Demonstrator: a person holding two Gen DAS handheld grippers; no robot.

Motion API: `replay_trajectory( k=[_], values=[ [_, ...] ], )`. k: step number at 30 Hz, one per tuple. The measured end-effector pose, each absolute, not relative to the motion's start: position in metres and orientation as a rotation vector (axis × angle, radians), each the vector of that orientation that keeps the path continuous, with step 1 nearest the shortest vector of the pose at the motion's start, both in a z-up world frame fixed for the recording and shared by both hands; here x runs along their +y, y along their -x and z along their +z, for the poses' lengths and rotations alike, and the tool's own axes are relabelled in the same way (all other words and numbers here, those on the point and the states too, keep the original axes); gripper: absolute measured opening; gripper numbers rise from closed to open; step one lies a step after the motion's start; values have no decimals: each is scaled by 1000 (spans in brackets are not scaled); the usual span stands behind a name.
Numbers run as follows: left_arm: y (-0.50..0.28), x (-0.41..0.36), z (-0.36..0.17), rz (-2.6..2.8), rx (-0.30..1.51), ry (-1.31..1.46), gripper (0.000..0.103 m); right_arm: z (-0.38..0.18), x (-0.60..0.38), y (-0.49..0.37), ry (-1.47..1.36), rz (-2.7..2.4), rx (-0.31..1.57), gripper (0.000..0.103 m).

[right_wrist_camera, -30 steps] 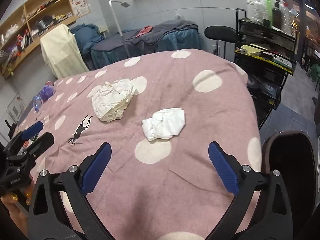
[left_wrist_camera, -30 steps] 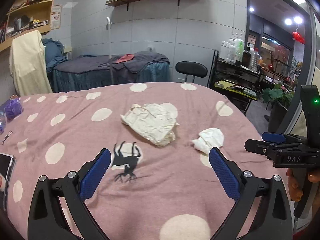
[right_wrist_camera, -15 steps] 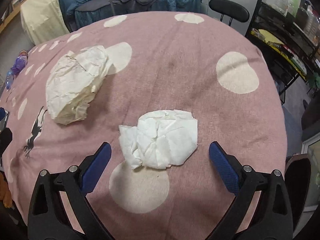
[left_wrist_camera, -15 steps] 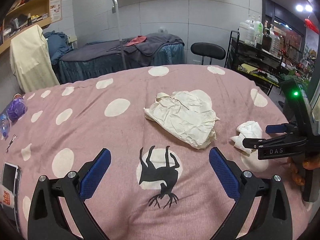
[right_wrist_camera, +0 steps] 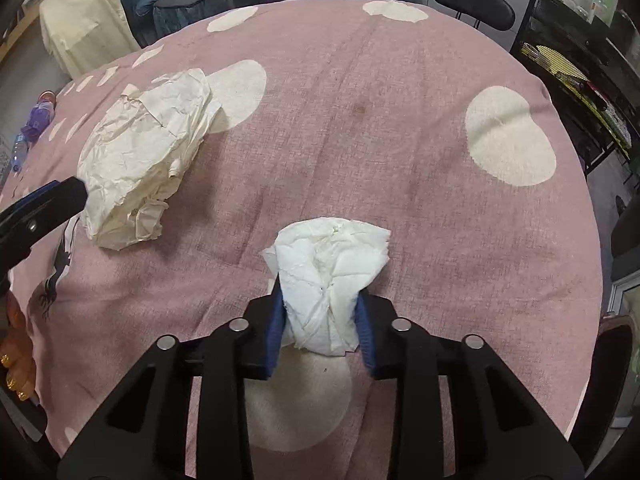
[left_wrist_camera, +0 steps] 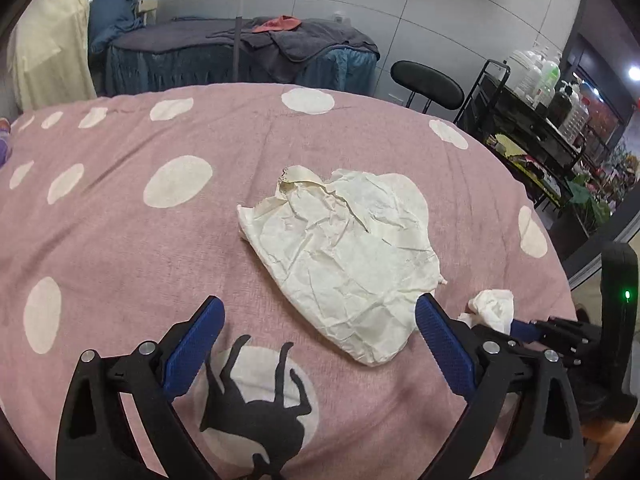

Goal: Collect trash
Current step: 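Grasp the white tissue with the right tool while the left tool grasps the crumpled cream paper, then lift and carry the tissue and cream paper with both tools toward the bin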

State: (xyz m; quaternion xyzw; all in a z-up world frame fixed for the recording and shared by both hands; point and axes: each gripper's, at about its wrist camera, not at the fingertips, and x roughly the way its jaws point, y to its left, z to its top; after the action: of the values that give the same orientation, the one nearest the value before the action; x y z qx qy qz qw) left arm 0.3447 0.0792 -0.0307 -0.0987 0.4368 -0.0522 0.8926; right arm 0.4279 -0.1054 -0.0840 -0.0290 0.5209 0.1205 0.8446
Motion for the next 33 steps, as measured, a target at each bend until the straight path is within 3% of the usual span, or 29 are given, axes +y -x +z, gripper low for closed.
replay_trajectory(
  k=[4, 9, 14, 33],
  values=[
    [-354, 78, -37, -145, 946, 308, 69, -73, -102, -414, 89, 279, 1047, 24],
    [-351, 70, -37, -163, 941, 319, 32, -56, -108, -399, 87, 289, 980, 21],
    [-338, 71, -27, -197, 898, 375, 11, -42, -120, -383, 42, 314, 943, 21],
    [-221, 20, 39, -247, 627, 180, 6, -2, -171, -289, -84, 341, 758, 21]
  ],
)
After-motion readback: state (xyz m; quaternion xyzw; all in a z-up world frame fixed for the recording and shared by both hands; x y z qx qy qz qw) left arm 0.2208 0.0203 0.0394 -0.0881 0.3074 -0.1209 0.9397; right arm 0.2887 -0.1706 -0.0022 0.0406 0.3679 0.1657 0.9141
